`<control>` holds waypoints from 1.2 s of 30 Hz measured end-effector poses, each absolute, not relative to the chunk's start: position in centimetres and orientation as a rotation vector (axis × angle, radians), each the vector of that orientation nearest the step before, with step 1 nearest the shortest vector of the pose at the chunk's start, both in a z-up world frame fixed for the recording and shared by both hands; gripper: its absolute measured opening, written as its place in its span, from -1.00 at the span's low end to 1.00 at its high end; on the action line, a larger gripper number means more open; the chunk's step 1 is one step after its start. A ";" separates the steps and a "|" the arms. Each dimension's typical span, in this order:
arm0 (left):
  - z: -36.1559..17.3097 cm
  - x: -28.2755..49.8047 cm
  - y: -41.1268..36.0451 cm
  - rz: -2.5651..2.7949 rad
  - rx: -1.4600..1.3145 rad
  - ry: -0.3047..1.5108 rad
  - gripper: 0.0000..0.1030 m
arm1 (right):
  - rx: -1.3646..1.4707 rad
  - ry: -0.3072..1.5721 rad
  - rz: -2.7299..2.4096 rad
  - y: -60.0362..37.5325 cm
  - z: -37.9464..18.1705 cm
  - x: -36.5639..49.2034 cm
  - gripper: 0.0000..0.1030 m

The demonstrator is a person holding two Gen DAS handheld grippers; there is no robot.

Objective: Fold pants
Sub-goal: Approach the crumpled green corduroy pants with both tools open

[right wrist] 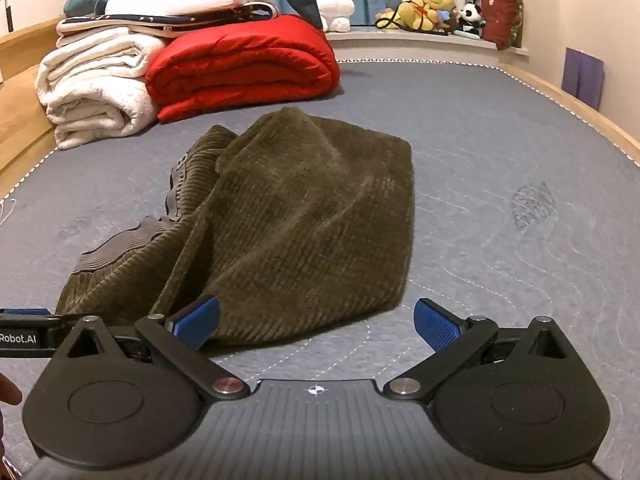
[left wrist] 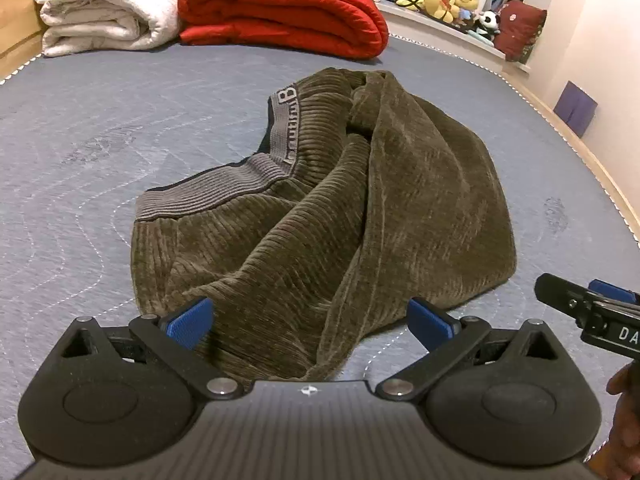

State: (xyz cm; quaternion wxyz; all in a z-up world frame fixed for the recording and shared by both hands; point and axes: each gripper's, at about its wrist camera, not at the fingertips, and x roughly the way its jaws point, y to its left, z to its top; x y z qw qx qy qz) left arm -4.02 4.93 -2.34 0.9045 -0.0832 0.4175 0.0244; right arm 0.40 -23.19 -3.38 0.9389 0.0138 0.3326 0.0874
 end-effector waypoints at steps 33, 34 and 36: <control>-3.0 -3.1 5.0 0.051 -0.170 0.919 1.00 | 0.023 0.681 0.182 -23.1 -3.4 0.4 0.99; -3.0 -3.1 5.0 0.049 -0.170 0.918 1.00 | 0.023 0.682 0.181 -23.1 -3.4 0.4 0.99; -3.0 -3.1 5.0 0.048 -0.167 0.919 1.00 | 0.025 0.685 0.179 -23.1 -3.4 0.5 0.99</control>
